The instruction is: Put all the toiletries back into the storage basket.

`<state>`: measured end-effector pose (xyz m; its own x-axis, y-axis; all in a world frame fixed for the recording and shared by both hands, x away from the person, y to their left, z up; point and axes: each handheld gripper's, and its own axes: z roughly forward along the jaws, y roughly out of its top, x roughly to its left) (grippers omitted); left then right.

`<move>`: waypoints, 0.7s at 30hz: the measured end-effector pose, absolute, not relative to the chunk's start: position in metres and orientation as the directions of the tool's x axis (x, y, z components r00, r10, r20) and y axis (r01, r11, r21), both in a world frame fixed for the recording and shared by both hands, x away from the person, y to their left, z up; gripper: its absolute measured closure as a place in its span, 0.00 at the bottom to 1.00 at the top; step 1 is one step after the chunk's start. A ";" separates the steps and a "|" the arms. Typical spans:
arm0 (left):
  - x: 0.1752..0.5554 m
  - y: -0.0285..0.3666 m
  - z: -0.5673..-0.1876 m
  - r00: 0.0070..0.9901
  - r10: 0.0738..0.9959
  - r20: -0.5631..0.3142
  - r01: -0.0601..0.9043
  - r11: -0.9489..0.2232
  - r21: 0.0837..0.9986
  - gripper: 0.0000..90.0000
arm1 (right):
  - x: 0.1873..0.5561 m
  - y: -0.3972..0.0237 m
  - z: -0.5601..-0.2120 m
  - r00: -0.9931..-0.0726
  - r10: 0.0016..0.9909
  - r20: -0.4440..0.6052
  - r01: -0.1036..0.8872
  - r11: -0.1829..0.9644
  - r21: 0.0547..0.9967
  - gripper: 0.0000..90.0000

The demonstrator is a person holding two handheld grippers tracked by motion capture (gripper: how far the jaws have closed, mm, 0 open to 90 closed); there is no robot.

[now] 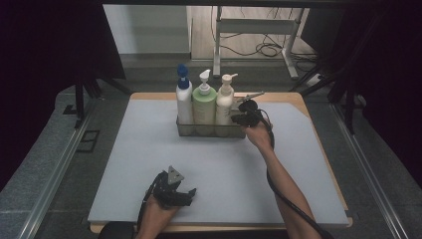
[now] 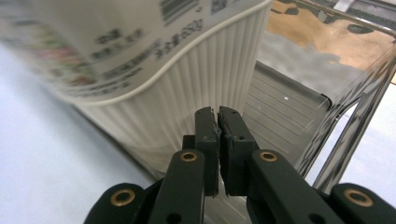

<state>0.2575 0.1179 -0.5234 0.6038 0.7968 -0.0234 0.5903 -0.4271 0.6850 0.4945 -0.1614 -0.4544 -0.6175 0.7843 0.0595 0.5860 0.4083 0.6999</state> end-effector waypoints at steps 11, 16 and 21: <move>0.258 0.118 -0.523 0.604 0.796 -0.023 0.590 -0.428 0.685 0.14 | 0.501 -0.155 -0.463 -0.604 0.795 0.059 0.607 0.410 0.681 0.99; 0.258 0.118 -0.524 0.604 0.797 -0.023 0.589 -0.427 0.686 0.14 | 0.503 -0.154 -0.463 -0.600 0.798 0.060 0.611 0.408 0.679 0.99; 0.258 0.118 -0.524 0.604 0.797 -0.023 0.589 -0.427 0.686 0.14 | 0.505 -0.153 -0.463 -0.596 0.801 0.058 0.612 0.406 0.679 1.00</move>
<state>0.2577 0.1179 -0.5236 0.6041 0.7966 -0.0229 0.5889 -0.4268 0.6863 0.5051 -0.1530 -0.4629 -0.5960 0.8009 0.0578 0.6115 0.4061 0.6791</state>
